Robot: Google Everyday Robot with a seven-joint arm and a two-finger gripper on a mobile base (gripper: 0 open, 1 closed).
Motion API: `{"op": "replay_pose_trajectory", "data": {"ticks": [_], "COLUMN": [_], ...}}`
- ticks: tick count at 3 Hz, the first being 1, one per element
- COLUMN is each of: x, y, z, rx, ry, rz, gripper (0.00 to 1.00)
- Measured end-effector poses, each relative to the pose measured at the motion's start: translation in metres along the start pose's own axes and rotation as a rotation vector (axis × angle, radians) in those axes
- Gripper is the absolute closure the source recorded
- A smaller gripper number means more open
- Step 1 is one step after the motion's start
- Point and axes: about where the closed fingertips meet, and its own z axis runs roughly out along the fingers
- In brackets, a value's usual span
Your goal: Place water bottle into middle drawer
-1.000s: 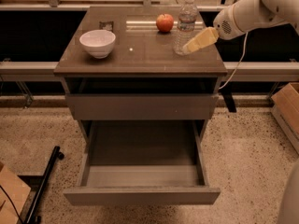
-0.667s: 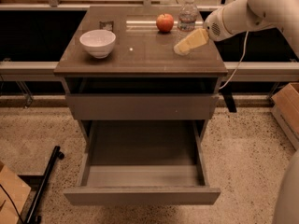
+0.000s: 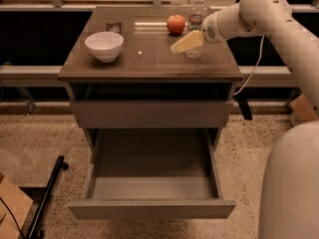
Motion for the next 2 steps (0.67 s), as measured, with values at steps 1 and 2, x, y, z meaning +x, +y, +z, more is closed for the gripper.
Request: {"op": "replay_pose_trajectory", "data": {"ticks": [1, 2], "x": [0.004, 0.013], "y": [-0.020, -0.042], "z": [0.023, 0.033], "rx": [0.035, 0.084], "ry": [-0.035, -0.070], "rz": [0.076, 0.149], "gripper": [0.16, 0.41]}}
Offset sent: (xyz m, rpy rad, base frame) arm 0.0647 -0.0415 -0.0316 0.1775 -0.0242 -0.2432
